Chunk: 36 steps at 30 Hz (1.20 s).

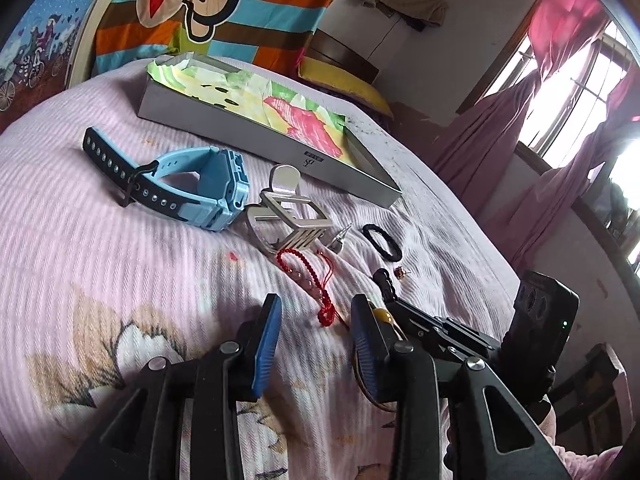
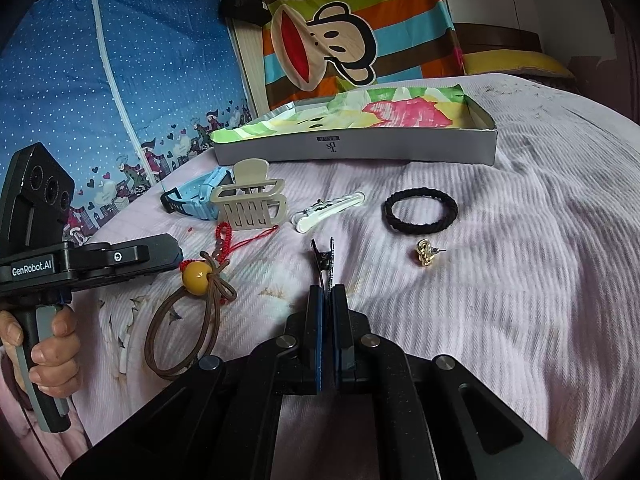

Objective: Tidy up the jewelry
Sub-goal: 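Carry the red cord with the left tool while the right tool carries the black clip over the tray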

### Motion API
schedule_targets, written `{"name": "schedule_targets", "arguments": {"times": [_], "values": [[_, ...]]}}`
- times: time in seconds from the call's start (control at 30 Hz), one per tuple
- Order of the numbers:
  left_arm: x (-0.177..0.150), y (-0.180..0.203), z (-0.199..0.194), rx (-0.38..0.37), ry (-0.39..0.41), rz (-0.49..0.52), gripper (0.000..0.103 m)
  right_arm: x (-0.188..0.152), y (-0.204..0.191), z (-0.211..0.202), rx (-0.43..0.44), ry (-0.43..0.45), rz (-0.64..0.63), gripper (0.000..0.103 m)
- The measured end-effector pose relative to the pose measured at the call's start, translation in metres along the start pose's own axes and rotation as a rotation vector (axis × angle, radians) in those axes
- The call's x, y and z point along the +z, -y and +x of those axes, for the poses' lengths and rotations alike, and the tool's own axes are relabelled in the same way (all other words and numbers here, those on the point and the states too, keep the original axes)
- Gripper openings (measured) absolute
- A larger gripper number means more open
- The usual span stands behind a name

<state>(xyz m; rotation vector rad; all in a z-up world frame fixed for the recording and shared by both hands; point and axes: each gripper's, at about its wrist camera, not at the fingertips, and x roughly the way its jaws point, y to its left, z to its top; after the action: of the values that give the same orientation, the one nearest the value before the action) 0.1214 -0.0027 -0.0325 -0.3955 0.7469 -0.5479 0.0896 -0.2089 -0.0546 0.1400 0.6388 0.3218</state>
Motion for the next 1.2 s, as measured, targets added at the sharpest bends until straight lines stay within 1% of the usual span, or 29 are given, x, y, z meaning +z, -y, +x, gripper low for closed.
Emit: {"name": "schedule_targets", "arguments": {"times": [0.13,0.17,0.2,0.27,0.3,0.37,0.5,0.6,0.7,0.83,0.93,1.07,1.2], "values": [[0.001,0.004,0.006,0.023,-0.009,0.027,0.033,0.0,0.0,0.0,-0.006,0.001,-0.005,0.004],[0.002,0.006,0.008,0.036,-0.013,0.043,0.031,0.0,0.001,0.0,-0.006,0.001,-0.004,0.004],[0.001,0.008,0.009,0.044,-0.015,0.057,0.028,0.0,0.0,0.0,-0.007,0.0,-0.004,0.004],[0.0,0.013,0.014,0.073,-0.033,0.098,0.013,0.001,-0.001,0.001,-0.011,0.0,-0.01,0.004],[-0.001,0.014,0.015,0.079,-0.04,0.11,0.01,0.002,-0.002,0.002,-0.012,0.0,-0.014,0.004],[-0.002,0.016,0.018,0.089,-0.05,0.126,0.008,0.004,-0.002,0.002,-0.012,0.005,-0.014,0.004],[-0.001,0.019,0.016,0.109,-0.037,0.143,0.007,0.008,0.0,0.001,-0.012,0.018,-0.008,0.004],[-0.001,0.02,0.01,0.111,-0.006,0.147,0.006,0.011,0.001,-0.001,-0.014,0.027,-0.01,0.004],[-0.002,0.026,0.001,0.127,0.03,0.179,0.005,0.014,0.003,-0.003,-0.01,0.038,-0.006,0.004],[-0.002,0.038,-0.017,0.119,0.077,0.224,0.005,0.02,0.004,-0.007,-0.008,0.061,-0.011,0.004],[0.002,0.044,-0.029,0.104,0.102,0.23,0.005,0.027,0.004,-0.011,-0.002,0.072,-0.014,0.004],[0.017,0.049,-0.042,0.095,0.156,0.228,0.005,0.036,0.003,-0.014,0.001,0.089,-0.024,0.004],[0.046,0.049,-0.043,0.103,0.199,0.229,0.005,0.052,0.003,-0.011,0.02,0.107,-0.019,0.004]]}}
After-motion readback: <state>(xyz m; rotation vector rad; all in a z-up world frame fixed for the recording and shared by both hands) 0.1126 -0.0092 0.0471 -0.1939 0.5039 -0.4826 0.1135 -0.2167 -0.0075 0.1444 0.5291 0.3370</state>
